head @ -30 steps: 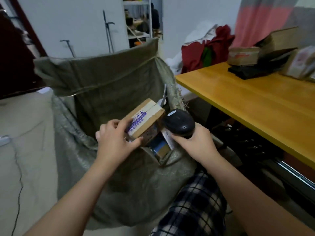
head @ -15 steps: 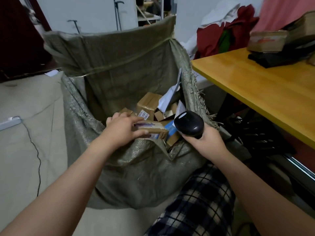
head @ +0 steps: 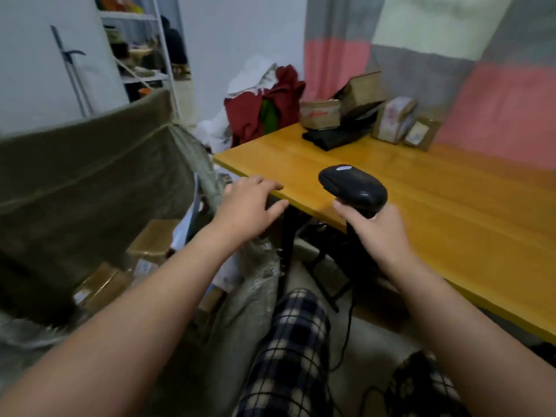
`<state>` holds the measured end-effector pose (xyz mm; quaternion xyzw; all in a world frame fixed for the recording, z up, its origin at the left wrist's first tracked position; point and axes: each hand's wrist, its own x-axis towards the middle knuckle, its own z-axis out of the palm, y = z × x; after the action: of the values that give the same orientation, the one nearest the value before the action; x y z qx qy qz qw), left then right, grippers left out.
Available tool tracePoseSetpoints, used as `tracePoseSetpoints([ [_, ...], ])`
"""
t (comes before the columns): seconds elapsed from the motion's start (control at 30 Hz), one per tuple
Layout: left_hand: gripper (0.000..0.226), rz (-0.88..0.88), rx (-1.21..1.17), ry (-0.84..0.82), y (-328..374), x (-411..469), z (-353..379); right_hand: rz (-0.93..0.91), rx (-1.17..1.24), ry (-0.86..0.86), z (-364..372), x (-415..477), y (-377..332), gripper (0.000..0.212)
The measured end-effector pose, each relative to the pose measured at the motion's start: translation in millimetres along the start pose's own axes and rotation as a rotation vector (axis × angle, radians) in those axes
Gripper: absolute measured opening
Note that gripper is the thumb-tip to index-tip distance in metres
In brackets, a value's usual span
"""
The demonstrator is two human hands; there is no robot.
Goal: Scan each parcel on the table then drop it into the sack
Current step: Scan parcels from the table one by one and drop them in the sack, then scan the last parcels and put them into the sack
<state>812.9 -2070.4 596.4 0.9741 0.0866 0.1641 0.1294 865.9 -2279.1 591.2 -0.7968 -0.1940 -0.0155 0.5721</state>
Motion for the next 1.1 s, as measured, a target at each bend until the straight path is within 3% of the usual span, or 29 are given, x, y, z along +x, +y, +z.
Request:
tracePoseSetpoints([
  [0.13, 0.042, 0.059, -0.059, -0.056, 29.4, 54.2, 10.7, 0.137, 0.049, 0.168, -53.3, 41.0, 10.0, 0.022],
  [0.23, 0.042, 0.096, -0.094, -0.081, 50.6, 86.5, 25.6, 0.269, 0.051, 0.253, -86.5, 68.7, 28.2, 0.077],
  [0.27, 0.042, 0.109, -0.102, -0.092, 58.3, 94.2, 32.6, 0.293, 0.03, 0.29, -97.1, 75.1, 37.2, 0.086],
  [0.4, 0.043, 0.143, -0.132, -0.164, 93.0, 111.9, 61.7, 0.411, -0.086, 0.347, -132.2, 88.5, 68.8, 0.078],
  [0.5, 0.043, 0.17, -0.122, -0.185, 116.1, 120.8, 76.3, 0.522, -0.089, 0.311, -143.8, 92.2, 84.8, 0.086],
  [0.57, 0.043, 0.179, -0.109, -0.188, 126.1, 127.6, 82.1, 0.568, -0.297, 0.256, -150.0, 97.1, 93.0, 0.096],
  [0.7, 0.044, 0.172, -0.092, -0.162, 128.9, 150.6, 84.6, 0.46, -0.678, 0.17, -156.9, 114.5, 87.8, 0.103],
  [0.9, 0.061, 0.114, -0.038, -0.084, 99.6, 229.3, 89.9, 0.178, -0.765, 0.117, -136.4, 194.8, 71.0, 0.085],
  [1.1, 0.089, -0.066, 0.089, -0.037, 55.5, 350.4, 101.8, 0.08, -0.812, -0.044, -98.6, 320.4, 83.7, 0.081],
])
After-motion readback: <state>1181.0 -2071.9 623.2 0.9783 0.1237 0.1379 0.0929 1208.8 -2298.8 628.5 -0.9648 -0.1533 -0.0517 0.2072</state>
